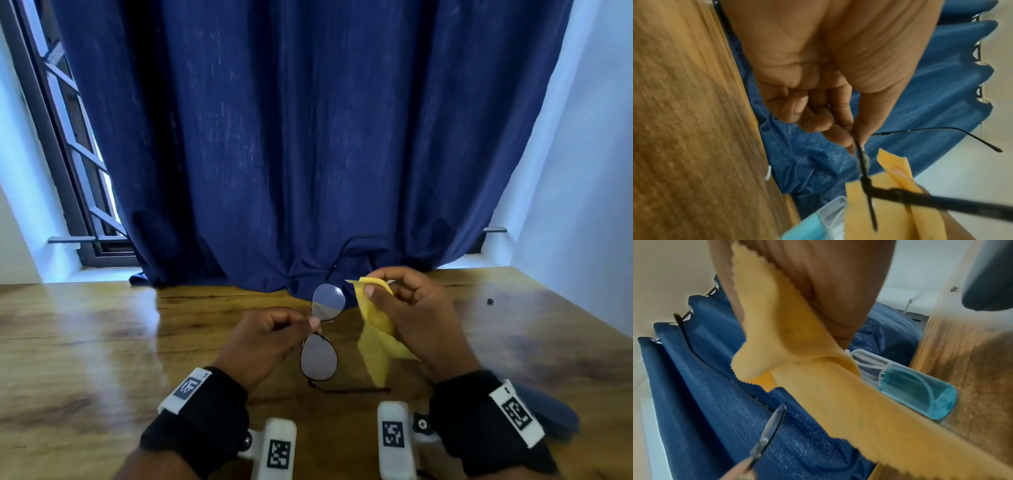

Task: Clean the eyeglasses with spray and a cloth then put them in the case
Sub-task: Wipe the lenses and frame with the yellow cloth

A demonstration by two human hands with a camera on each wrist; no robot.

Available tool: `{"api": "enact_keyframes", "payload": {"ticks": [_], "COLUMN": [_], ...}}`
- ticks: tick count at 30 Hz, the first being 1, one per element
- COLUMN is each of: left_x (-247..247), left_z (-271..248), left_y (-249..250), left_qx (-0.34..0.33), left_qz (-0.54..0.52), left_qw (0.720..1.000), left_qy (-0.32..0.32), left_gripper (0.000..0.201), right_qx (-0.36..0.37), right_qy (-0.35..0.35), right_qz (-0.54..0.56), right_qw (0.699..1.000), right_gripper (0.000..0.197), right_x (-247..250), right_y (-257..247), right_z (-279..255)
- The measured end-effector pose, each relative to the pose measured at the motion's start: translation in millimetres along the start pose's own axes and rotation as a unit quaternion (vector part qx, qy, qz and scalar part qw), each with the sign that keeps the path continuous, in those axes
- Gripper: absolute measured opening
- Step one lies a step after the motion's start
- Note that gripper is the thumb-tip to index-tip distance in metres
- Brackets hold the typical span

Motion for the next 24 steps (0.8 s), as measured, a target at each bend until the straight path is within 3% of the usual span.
{"api": "enact_keyframes", "payload": {"ticks": [5, 9, 14, 19, 24], "left_x": [-10.1, -10.0, -4.0, -8.4, -8.4], "left_z": [-8.0, -9.1, -5.7, -8.6, -9.2], "left_y": [10.2, 11.2, 10.9, 13.9, 13.8], "left_qx": [-0.026, -0.026, -0.029, -0.045, -0.046], "left_qz": [-0.013, -0.019, -0.024, -0.005, -0.008], "left_qw": [0.999, 0.999, 0.999, 0.999, 0.999], "left_qy": [-0.012, -0.004, 0.017, -0.005, -0.009], "left_gripper": [0.019, 0.018, 0.018, 0.019, 0.016], "right_qx": [0.075, 0.14, 0.157, 0.188, 0.191], "right_qy": [-0.035, -0.037, -0.132, -0.034, -0.058], "right_qz": [-0.091, -0.196, -0.225, -0.227, -0.218], "right_qw": [0.992, 0.97, 0.952, 0.955, 0.955], "right_gripper": [0.012, 0.013, 0.017, 0.013, 0.011], "right_x": [-6.4, -10.2, -23.4, -11.7, -24.2], "right_y": [-8.9, -5.9, -5.0, -11.9, -12.5], "right_z": [-5.9, -7.2, -15.1, -9.0, -16.1]}}
Point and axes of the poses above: each hand's wrist, its own z-axis towards the middle knuckle, its own x-axis out of the back of the hand, y = z × x, the point moved 7 cm from there along z, towards the middle knuckle, and after that the axes turned 14 degrees about y, right-handed, at the moved point
